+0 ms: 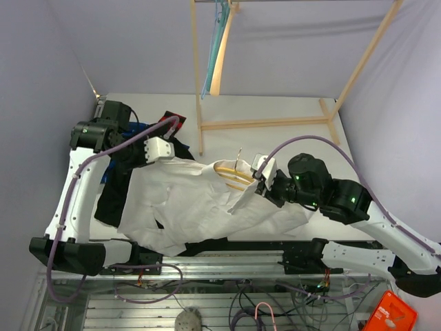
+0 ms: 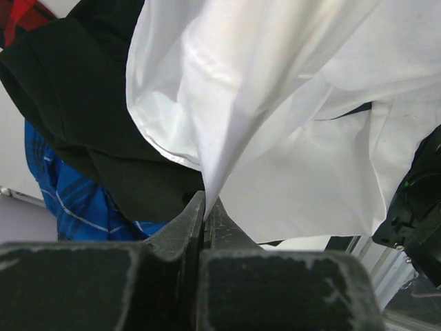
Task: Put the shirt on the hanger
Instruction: Hang the shirt on the hanger.
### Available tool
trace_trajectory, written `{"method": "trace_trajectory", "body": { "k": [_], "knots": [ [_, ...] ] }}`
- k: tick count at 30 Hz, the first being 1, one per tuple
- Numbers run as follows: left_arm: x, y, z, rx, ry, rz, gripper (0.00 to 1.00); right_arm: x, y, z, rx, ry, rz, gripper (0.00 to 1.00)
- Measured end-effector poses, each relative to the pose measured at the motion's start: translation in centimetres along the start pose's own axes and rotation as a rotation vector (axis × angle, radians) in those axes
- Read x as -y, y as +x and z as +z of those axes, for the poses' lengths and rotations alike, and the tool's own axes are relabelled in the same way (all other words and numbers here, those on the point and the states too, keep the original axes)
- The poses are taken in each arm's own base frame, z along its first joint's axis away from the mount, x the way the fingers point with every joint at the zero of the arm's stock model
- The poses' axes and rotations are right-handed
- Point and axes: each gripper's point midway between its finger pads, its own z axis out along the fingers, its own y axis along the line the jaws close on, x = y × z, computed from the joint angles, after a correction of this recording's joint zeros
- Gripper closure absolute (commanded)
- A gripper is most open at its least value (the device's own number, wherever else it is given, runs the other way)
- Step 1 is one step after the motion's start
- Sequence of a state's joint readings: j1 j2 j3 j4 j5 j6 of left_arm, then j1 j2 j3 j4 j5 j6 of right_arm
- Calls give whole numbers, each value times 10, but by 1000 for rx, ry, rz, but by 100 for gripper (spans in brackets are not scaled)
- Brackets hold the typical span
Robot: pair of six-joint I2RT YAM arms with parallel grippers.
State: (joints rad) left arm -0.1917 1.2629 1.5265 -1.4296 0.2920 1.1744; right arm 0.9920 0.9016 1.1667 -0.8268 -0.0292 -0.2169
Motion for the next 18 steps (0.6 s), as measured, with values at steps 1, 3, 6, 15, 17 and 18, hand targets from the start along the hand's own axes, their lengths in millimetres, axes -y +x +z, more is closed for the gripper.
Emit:
{"method": "trace_trajectory", "body": {
  "k": [1, 3, 6, 15, 17, 18],
  "knots": [
    [-3, 4, 0, 1, 2, -9, 93, 0, 0, -1, 0, -1, -1, 100],
    [-9, 10, -2, 18, 5, -32, 93, -1, 0, -2, 3, -6, -5, 100],
    [-19, 23, -5, 61, 13, -93, 87, -4, -1, -1, 17, -20, -9, 100],
    [-29, 26, -26, 126, -56, -131, 1, -3, -3, -4, 43, -17, -28, 100],
    [-35, 11, -43, 170, -110, -121, 1, -2, -4, -2, 45, -12, -31, 100],
    [-39, 2, -55, 201, -144, -122, 1, -1, -4, 0, 41, -7, -31, 100]
  ]
}}
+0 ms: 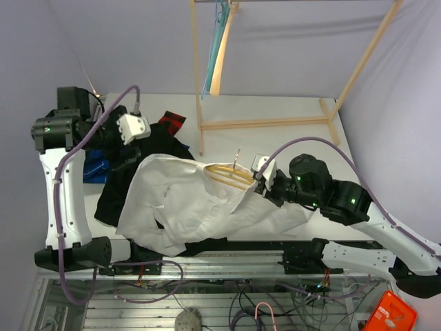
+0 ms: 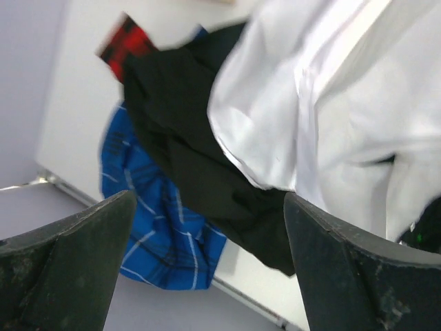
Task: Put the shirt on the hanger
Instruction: Hang the shirt on the hanger, then adjust the hanger.
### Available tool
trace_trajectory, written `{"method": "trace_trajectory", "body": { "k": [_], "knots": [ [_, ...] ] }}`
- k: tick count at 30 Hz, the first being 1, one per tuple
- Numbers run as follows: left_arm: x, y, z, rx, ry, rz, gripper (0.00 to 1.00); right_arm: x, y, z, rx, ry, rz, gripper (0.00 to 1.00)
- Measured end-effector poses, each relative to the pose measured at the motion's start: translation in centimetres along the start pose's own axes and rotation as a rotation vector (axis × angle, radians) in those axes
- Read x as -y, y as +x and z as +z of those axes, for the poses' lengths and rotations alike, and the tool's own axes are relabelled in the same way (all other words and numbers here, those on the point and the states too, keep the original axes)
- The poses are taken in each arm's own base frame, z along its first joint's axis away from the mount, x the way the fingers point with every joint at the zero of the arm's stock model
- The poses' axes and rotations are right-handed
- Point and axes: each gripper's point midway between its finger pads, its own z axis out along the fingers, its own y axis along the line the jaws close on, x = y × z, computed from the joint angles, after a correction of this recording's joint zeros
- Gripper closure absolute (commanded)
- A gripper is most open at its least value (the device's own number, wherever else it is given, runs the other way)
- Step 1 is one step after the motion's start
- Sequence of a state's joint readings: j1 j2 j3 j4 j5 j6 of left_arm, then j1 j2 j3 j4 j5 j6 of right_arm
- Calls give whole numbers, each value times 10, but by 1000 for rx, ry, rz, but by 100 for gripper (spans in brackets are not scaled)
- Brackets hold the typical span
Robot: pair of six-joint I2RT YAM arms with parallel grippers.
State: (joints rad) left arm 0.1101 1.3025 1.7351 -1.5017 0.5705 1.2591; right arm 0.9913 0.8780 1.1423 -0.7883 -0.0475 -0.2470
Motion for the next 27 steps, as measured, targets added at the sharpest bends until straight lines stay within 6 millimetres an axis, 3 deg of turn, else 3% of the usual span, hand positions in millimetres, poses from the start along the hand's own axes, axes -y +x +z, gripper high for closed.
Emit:
{"method": "trace_trajectory", "body": {
  "k": [4, 9, 13, 17, 20, 27],
  "knots": [
    [-25, -47, -36, 130, -163, -61, 1, 11, -1, 10, -55, 48, 18, 100],
    [-66, -80, -63, 277, -375, -281, 1, 45, -5, 7, -121, 235, 92, 100],
    [-91, -101, -80, 395, -450, -439, 1, 73, -3, -24, -131, 425, 181, 100],
    [-99, -110, -90, 451, -477, -499, 1, 99, -17, -74, -87, 616, 286, 100],
    [-101, -113, -95, 474, -490, -534, 2, 114, -19, -105, -81, 748, 360, 100],
    [-92, -116, -99, 489, -480, -579, 2, 127, 4, -150, -165, 960, 455, 100]
  ]
}}
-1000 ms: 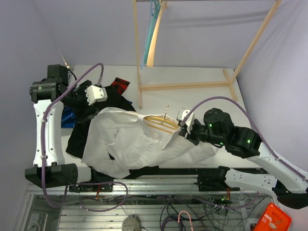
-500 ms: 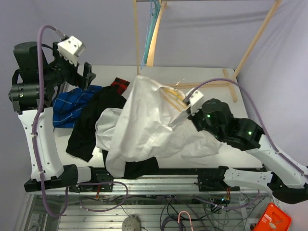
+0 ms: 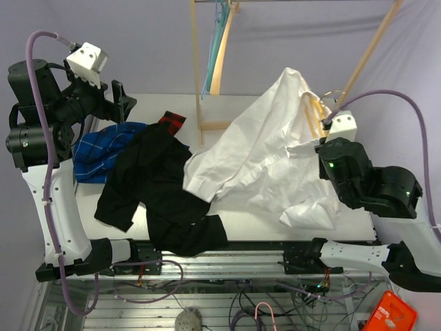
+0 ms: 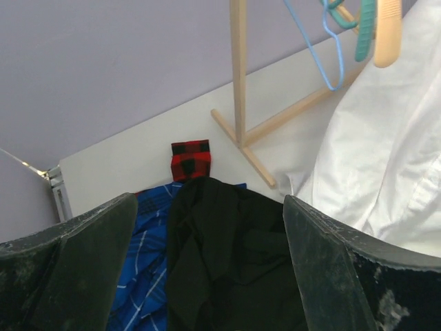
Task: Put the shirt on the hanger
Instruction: Adjust the hanger.
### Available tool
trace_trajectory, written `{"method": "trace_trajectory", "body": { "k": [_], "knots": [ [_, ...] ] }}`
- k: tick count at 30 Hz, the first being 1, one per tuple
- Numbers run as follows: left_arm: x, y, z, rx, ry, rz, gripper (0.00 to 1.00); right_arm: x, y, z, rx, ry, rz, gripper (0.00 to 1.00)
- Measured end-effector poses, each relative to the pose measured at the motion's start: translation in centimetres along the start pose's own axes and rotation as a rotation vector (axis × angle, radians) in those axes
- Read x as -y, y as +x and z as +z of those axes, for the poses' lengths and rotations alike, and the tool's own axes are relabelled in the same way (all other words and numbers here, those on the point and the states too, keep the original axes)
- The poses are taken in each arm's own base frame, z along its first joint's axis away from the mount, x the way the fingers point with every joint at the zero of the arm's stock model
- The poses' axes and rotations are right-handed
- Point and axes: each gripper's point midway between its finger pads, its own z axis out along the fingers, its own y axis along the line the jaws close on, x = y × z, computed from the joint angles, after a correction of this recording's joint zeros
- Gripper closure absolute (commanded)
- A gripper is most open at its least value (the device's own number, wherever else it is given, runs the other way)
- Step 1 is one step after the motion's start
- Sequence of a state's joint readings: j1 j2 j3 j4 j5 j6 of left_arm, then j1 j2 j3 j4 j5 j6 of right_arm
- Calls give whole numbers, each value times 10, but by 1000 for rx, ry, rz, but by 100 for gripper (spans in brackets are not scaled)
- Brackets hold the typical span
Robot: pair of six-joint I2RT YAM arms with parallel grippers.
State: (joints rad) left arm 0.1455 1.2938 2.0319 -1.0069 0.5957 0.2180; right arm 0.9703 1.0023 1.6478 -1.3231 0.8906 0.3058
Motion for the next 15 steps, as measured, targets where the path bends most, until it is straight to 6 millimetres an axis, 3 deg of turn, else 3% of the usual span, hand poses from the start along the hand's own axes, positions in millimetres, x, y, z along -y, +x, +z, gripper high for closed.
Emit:
{"method": "trace_trajectory", "body": {
  "k": [5, 7, 10, 15],
  "knots": [
    [14, 1, -3, 27, 43, -44, 2, 23, -14, -10, 31, 73, 79, 100],
    [17, -5, 2, 61, 73, -79, 2, 23, -19, -8, 31, 97, 87, 100],
    [24, -26, 16, 136, 171, -138, 2, 4, -21, 5, 2, 89, 41, 100],
    [60, -97, 52, 300, 540, -219, 2, -43, -7, 21, -17, -92, -35, 100]
  ]
}}
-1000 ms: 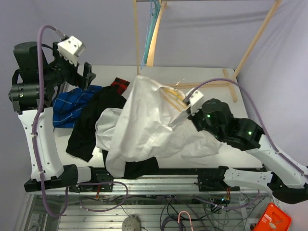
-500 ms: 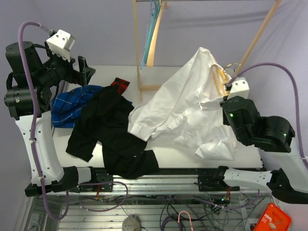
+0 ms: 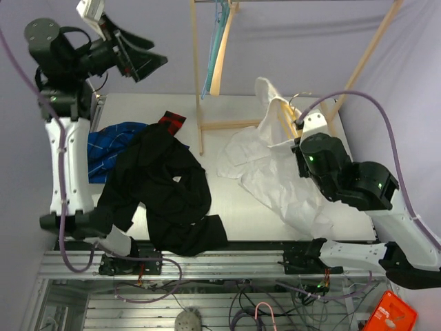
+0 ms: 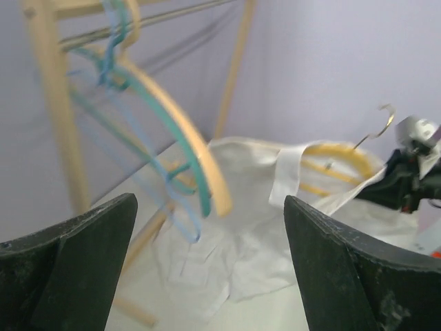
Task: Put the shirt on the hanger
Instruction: Adjust the hanger.
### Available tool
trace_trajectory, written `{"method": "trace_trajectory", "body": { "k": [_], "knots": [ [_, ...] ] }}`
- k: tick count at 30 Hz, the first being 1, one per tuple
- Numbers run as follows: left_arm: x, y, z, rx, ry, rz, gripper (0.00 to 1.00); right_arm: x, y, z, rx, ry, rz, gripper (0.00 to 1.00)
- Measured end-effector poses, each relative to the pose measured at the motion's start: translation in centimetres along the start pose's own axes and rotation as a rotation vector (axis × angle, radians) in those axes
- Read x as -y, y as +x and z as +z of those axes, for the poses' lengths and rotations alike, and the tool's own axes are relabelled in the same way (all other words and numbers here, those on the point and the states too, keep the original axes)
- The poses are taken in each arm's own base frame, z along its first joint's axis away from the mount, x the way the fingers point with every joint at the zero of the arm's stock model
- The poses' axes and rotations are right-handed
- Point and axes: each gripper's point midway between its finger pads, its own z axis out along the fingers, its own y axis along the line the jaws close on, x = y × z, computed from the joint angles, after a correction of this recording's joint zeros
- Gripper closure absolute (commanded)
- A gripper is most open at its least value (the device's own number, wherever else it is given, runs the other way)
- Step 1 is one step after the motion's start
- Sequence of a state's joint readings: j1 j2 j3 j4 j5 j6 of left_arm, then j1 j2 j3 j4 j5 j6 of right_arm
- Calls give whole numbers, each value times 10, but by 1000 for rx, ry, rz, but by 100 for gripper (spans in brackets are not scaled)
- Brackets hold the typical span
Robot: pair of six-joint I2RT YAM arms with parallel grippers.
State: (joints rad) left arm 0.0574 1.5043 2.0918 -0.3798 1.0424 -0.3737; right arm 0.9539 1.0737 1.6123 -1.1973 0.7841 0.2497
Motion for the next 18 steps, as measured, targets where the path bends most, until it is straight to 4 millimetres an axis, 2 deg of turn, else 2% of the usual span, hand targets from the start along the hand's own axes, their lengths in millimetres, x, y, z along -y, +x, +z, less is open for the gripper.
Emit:
{"method": "trace_trajectory", "body": {
  "k": [5, 8, 10, 14, 16, 18],
  "knots": [
    [13, -18, 44, 26, 180, -50, 2, -25, 22, 4, -19, -141, -68, 100],
    [29, -10, 69, 21, 148, -33, 2, -46, 32, 22, -40, -173, -124, 100],
    [50, 5, 88, -1, 120, -9, 2, -62, 37, 40, -67, -173, -171, 100],
    [108, 52, 120, -113, 85, 50, 2, -88, 43, 72, -102, -167, -237, 100],
    [121, 82, 123, -190, 46, 71, 2, -97, 43, 84, -102, -173, -251, 100],
    [121, 106, 123, -257, -3, 84, 2, -98, 39, 91, -91, -178, -243, 100]
  ]
}}
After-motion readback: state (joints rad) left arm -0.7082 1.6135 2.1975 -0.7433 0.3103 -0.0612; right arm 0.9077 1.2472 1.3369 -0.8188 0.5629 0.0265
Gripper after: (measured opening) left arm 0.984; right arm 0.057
